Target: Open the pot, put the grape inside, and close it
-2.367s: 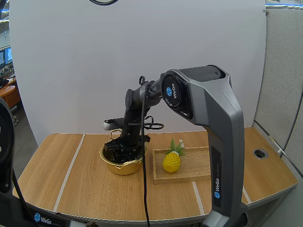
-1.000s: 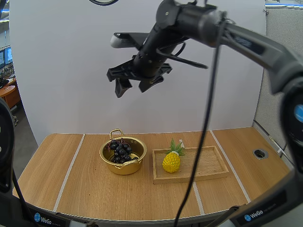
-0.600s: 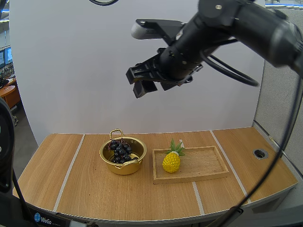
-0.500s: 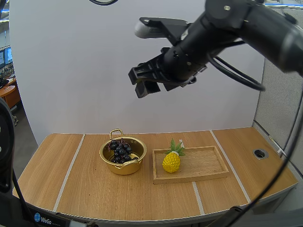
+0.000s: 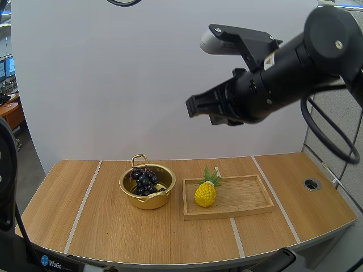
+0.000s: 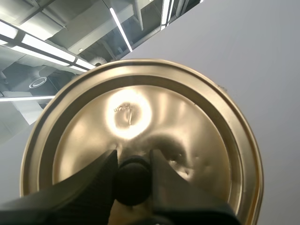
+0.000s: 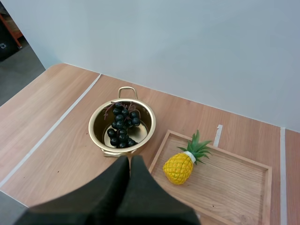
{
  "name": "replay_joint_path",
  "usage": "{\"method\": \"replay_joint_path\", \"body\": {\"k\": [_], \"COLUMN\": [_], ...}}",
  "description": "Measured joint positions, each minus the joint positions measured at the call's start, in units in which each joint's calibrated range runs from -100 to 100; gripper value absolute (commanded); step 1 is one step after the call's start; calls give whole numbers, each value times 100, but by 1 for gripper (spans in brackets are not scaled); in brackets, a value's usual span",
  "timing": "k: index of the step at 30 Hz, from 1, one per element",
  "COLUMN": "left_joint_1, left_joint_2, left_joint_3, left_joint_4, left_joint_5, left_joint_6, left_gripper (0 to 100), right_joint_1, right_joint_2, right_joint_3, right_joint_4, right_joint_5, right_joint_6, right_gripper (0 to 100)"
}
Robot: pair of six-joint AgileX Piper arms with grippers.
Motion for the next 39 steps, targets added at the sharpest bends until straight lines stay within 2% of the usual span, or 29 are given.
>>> {"method": "replay_joint_path", "body": {"k": [13,23,39], "left_joint_1": [0,0,0], "left_joint_2": [0,0,0], "left_joint_3": [0,0,0], "left_joint_4": [0,0,0], "left_joint_5": [0,0,0], "left_joint_6": [0,0,0], "left_gripper": [0,0,0], "right_joint_1": [-24,-24,-24], "right_joint_2": [-1085,-1697,-1719], "right_joint_3": [1094,1876,2046], "right_joint_4": [439,498,520], "right_joint_5": [0,0,0], "right_joint_6": [-117,-208,-232], "right_gripper": [0,0,0]}}
